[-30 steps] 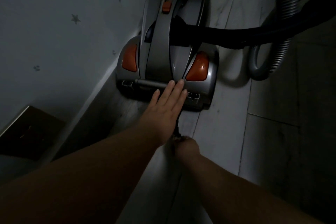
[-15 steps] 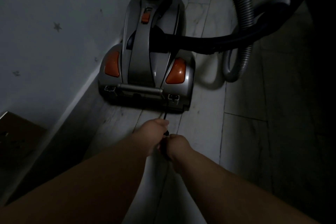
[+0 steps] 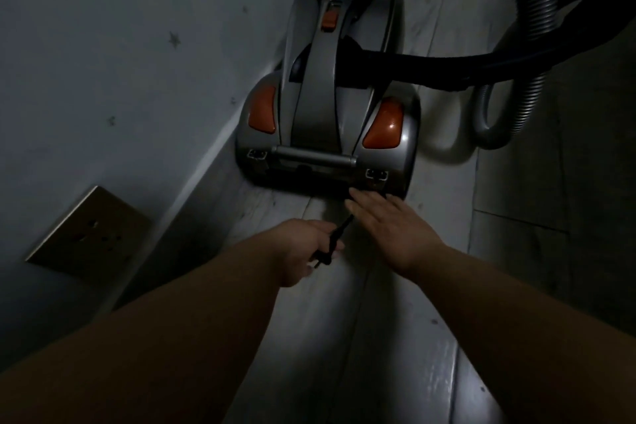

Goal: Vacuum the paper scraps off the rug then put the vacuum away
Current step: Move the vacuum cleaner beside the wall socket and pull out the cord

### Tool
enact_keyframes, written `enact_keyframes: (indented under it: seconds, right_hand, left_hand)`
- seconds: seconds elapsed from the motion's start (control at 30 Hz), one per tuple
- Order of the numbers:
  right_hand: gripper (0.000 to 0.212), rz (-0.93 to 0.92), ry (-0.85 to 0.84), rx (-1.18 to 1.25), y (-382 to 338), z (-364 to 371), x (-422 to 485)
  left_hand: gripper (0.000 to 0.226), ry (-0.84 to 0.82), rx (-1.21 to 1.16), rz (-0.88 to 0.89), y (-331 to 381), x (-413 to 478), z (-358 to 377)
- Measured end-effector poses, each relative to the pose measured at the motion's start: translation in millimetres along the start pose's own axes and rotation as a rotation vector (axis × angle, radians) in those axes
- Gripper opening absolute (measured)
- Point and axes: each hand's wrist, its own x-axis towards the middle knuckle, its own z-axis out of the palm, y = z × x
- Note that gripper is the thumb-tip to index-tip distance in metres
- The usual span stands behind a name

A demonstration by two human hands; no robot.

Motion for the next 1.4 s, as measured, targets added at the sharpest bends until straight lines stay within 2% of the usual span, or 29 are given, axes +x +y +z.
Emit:
enact_keyframes:
  seconds: [0.07,0.13,0.2,0.27,0.4,0.53,0.6,0.73,0.9,1.0,1.07,1.17,1.23,1.33,1.4]
  right_hand:
    - [0.072,-0.027,-0.015,-0.042,-1,2,6]
    - [0.070,-0.039,0.039,-0.043,2,10,12]
    - [0.051,-0.088,0.124,-0.055,3,13,16]
    - [0.037,-0.098,0.128,-0.045,4,15,21]
    - [0.028,-0.073,0.171,0.012,2,12,27]
    - [0.034,0.013,0.184,0.101,0,15,29]
    - [0.034,0.006,0.218,0.143,1,14,29]
    - [0.039,0.006,0.133,0.117,0,8,29]
    - [0.043,-0.044,0.129,0.042,1,10,29]
    - [0.036,-0.069,0.163,0.018,-1,20,30]
    - [0.029,-0.062,0.155,0.004,0,23,31]
    - [0.031,-0.007,0.122,0.018,-12,23,32]
    - [0.033,0.057,0.162,0.026,-16,27,35]
    - [0.032,0.030,0.247,0.064,-20,18,33]
    - [0.033,-0.032,0.331,-0.007,-11,16,30]
  left_hand:
    - [0.041,-0.026,0.074,0.009,-7,-7,-11]
    - [0.050,-0.088,0.160,0.022,-16,-13,-20]
    - [0.053,-0.144,0.241,0.029,-26,-21,-26]
    - [0.043,-0.105,0.323,0.018,-34,-26,-33]
    - [0.018,0.077,0.552,0.103,-33,-21,-28]
    - [0.035,0.203,0.727,0.236,-6,-10,10]
    - [0.034,0.287,0.800,0.298,10,-1,27]
    - [0.031,0.377,0.923,0.293,23,12,31]
    - [0.029,0.377,1.002,0.376,11,-3,8]
    - [0.026,0.288,1.174,0.321,3,-21,-14]
    - [0.023,0.267,1.191,0.280,-12,-35,-31]
    - [0.027,0.445,1.103,0.382,-44,-54,-46]
    - [0.026,0.494,1.043,0.351,-51,-54,-45]
    - [0.023,0.487,0.902,0.280,-41,-42,-32]
    - [0.023,0.426,0.860,0.266,-26,-33,-14]
